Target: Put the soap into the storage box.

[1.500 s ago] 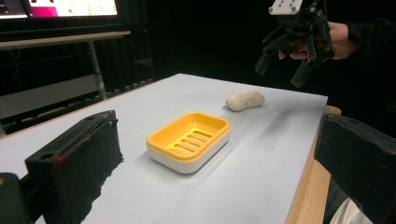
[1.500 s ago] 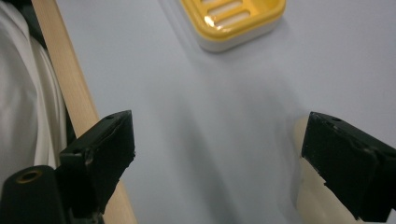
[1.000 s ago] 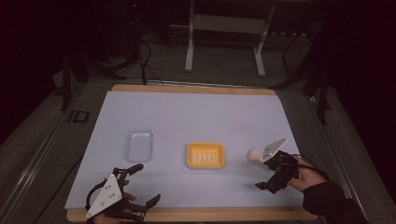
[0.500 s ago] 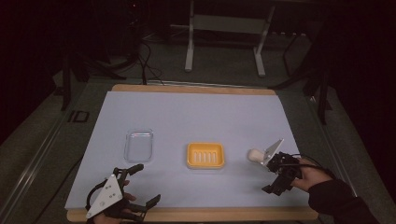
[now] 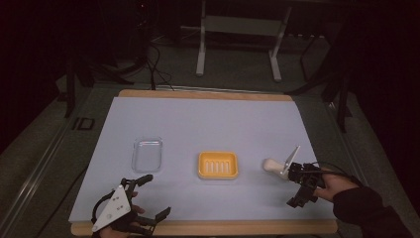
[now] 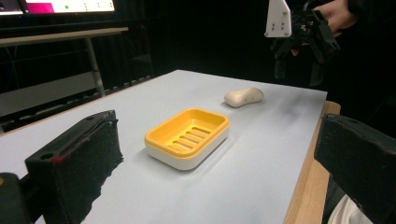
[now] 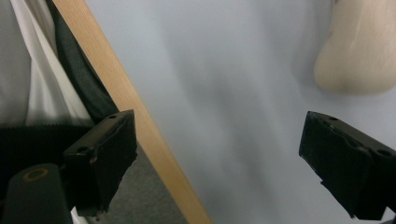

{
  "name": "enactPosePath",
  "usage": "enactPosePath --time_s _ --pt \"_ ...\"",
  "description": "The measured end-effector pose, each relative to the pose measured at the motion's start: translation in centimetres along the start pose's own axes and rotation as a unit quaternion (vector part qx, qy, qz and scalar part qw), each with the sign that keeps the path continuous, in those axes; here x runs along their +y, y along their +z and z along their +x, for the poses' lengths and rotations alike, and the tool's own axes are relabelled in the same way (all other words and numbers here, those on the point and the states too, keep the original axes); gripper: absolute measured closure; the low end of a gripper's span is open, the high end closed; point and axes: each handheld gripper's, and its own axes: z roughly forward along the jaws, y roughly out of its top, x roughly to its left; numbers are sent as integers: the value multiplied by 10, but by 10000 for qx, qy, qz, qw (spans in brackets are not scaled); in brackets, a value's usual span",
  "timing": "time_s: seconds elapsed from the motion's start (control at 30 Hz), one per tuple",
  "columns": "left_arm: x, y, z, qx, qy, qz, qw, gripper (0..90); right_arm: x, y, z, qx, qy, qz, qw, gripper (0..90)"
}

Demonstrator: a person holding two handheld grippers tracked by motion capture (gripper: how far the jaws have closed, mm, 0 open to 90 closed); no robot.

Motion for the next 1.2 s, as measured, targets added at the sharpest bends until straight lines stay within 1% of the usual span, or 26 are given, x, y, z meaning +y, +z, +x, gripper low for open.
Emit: enactPosePath --time_s 0.07,0.17,0.2,0.3,0.37,0.4,0.5,0.63,0.67,0.7,0.73,0.8,0.83,0.9,0.97,1.0,1.03,1.07,1.17,1.2 --pt "0 0 0 -5 -12 -4 10000 7 -2 1 -3 8 60 78 10000 111" --pt "0 1 0 -17 -8 12 10000 7 -5 3 -8 -10 114 263 9996 111" --pt "0 1 0 -20 -9 13 10000 7 -6 4 -10 45 172 329 9993 111" --pt "0 1 0 -26 -17 21 10000 7 -9 6 -14 62 276 481 9984 111" --pt "0 1 0 -25 -18 17 10000 7 -12 8 -18 37 201 530 9984 113" --pt "0 1 0 -22 -19 17 10000 7 -13 9 -19 28 245 556 9981 121" --pt "-1 1 0 -28 -13 22 10000 7 -17 11 -25 58 269 654 9975 122" --pt "-1 2 0 -34 -5 32 10000 7 -23 12 -35 99 350 638 9973 129" --pt "-1 2 0 -29 5 41 10000 7 -24 12 -36 69 290 617 9977 126" --pt "-1 2 -1 -29 18 46 10000 7 -26 13 -37 -61 192 608 9979 129" --pt "-1 2 -1 -32 16 48 10000 7 -27 13 -38 -140 144 600 9980 133" --pt "-1 2 -1 -41 15 44 10000 7 -28 15 -41 -36 205 624 9978 137" --pt "-1 2 -1 -44 13 45 10000 7 -28 16 -43 -68 113 631 9979 139" --pt "-1 2 -1 -53 4 41 10000 7 -29 18 -45 6 98 655 9978 139" --pt "-1 2 0 -63 -5 35 10000 7 -30 18 -46 -3 72 649 9979 139" --pt "-1 2 0 -66 -4 34 10000 7 -30 18 -47 -4 74 616 9981 139" --pt "-1 2 0 -72 0 41 10000 7 -29 18 -49 -23 19 540 9985 139" --pt "-1 2 0 -76 -2 43 10000 7 -29 18 -50 -91 -28 484 9988 139" --pt "-1 2 0 -85 -6 42 10000 7 -27 17 -52 -127 -157 330 9993 139" --pt "-1 2 0 -85 -11 34 10000 7 -27 17 -53 -142 -158 302 9993 139"
